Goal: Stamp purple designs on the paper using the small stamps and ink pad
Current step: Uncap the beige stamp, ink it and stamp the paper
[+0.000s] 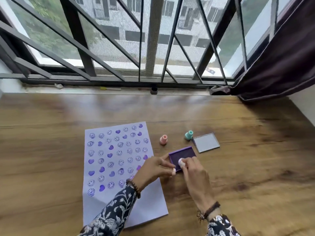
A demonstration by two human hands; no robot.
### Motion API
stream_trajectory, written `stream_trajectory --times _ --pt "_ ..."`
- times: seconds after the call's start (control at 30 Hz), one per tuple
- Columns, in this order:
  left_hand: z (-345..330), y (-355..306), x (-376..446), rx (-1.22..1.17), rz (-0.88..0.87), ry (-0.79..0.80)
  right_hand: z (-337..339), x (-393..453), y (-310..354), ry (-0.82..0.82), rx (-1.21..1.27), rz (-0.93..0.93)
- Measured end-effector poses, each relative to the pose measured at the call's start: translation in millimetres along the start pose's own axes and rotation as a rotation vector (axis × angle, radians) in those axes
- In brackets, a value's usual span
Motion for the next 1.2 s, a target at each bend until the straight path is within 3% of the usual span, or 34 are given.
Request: stream_trajectory --times 0.37,0.5,0.57,0.73,0.83,1.2 --pt "8.4 -2.3 4.5 0.043 -0.014 0.033 13.7 63.8 21.5 0.431 -0.179 -0.145" --pt "25.5 -11.2 -15.7 0.125 -0.107 -0.151 11.9 64.8 26.4 0.466 -0.209 -0.211" --pt "46.7 -8.4 -34.5 0.052 -0.133 -0.295 13.2 56.7 24.7 0.423 -0.105 -0.281" --pt "106.1 21.1 -85.0 -0.153 -0.108 -0.558 5.0 -10.8 49.5 0.044 0.311 -0.454" --pt "120.4 35.5 -96.9 -0.157 -0.105 -0.648 -21.4 -52.8 83.0 0.076 0.471 -0.456" --pt "118.7 59.9 -100.0 0.135 -0.292 -0.656 -51.4 -67.5 110.5 0.025 0.027 -0.188"
Point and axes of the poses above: each hand's wrist, its own x-axis towards the middle knuckle, its own z-axis out of the back of the hand, y = z × x, the point moved 1 cm from there along x, towards the middle knuckle, and after that the axes turned 12 degrees about -z, right-handed, at the moved point
